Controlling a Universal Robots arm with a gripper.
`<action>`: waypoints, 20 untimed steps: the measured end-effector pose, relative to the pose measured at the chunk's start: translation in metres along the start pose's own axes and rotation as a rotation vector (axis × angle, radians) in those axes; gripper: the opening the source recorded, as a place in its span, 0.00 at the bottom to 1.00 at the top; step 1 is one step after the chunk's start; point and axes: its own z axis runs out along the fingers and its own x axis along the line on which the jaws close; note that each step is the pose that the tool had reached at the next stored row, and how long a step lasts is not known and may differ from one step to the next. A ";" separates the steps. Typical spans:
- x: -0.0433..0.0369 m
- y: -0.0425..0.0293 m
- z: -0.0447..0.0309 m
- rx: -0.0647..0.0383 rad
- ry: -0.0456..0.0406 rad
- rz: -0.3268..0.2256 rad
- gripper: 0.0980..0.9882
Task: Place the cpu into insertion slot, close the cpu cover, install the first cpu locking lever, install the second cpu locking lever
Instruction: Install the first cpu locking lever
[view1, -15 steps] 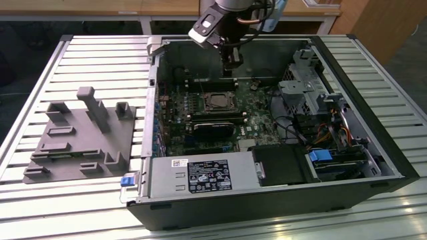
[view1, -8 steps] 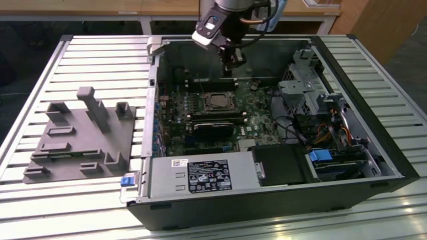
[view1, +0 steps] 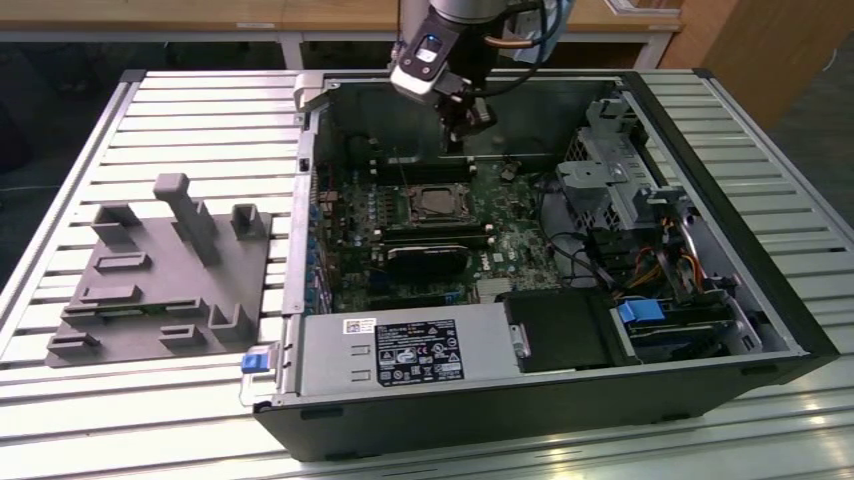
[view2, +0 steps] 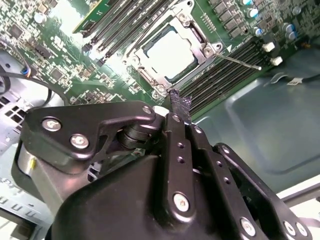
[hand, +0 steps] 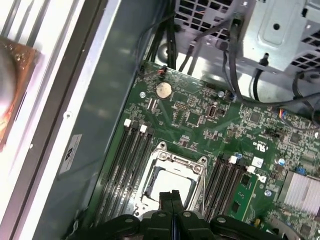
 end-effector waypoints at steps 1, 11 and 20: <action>-0.0002 -0.0001 0.0000 0.000 0.0004 -0.007 0.01; -0.0001 -0.0014 0.0012 0.002 0.0044 -0.142 0.01; -0.0002 -0.0014 0.0031 0.005 0.0095 -0.306 0.01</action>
